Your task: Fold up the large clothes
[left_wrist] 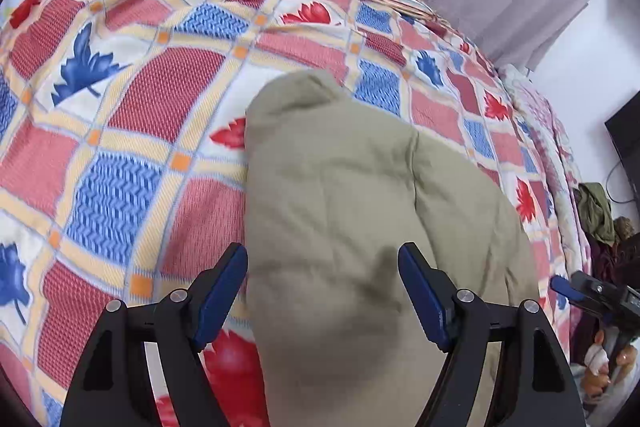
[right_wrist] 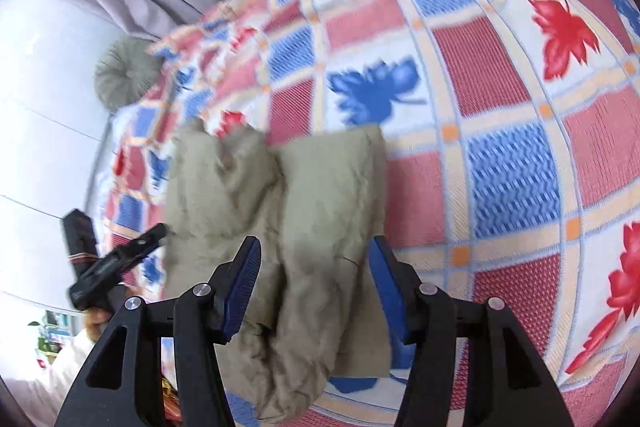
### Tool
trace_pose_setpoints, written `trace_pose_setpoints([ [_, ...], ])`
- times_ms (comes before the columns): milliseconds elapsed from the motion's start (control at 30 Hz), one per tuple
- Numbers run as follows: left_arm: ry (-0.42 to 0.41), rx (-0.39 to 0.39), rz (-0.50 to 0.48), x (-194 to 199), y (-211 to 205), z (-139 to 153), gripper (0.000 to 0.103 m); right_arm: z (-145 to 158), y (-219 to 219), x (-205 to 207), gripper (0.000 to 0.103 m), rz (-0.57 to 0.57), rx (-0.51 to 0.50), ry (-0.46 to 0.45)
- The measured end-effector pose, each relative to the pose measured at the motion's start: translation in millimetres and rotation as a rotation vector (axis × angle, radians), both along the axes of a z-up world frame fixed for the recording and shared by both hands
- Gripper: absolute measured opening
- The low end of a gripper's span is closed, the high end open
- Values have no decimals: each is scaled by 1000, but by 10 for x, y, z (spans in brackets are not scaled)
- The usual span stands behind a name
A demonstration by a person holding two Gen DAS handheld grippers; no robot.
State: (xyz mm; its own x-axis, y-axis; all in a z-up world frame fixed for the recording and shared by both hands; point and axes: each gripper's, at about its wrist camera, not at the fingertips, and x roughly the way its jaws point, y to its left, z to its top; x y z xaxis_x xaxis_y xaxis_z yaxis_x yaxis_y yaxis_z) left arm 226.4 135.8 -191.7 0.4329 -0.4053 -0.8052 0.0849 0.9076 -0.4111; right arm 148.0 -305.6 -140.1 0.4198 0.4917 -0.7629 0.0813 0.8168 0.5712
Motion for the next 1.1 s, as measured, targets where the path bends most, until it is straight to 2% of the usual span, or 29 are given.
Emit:
trace_pose_setpoints([
  [33, -5, 4, 8, 79, 15, 18, 79, -63, 148, 171, 60, 22, 38, 3],
  [133, -13, 41, 18, 292, -167, -24, 79, -274, 303, 260, 60, 25, 104, 37],
  [200, -8, 52, 23, 382, -223, -83, 79, -496, 480, 435, 60, -14, 188, 75],
  [267, 4, 46, 28, 413, -238, -142, 79, -628, 663, 656, 60, -57, 290, 99],
  [333, 16, 47, 32, 443, -275, -207, 79, -708, 735, 754, 60, -105, 347, 114],
  [367, 18, 53, 28, 439, -314, -228, 79, -758, 751, 793, 55, -118, 365, 123],
  [400, 17, 61, 19, 433, -364, -236, 79, -795, 758, 798, 14, -131, 372, 136],
  [433, 13, 69, 7, 423, -412, -229, 79, -839, 771, 830, 4, -139, 358, 154],
  [600, -33, 145, -95, 295, -853, -191, 79, -847, 669, 588, 3, -169, 177, 178],
  [700, -63, 207, -152, 192, -1113, -209, 79, -947, 590, 373, 3, -191, 111, 213],
  [900, -68, 260, -167, 147, -1242, -241, 79, -1204, 484, 238, 0, -223, 105, 243],
  [967, -66, 264, -169, 140, -1221, -248, 79, -1147, 476, 227, 0, -229, 105, 250],
  [1100, -61, 262, -161, 141, -1182, -254, 79, -830, 499, 119, 1, -190, 77, 227],
])
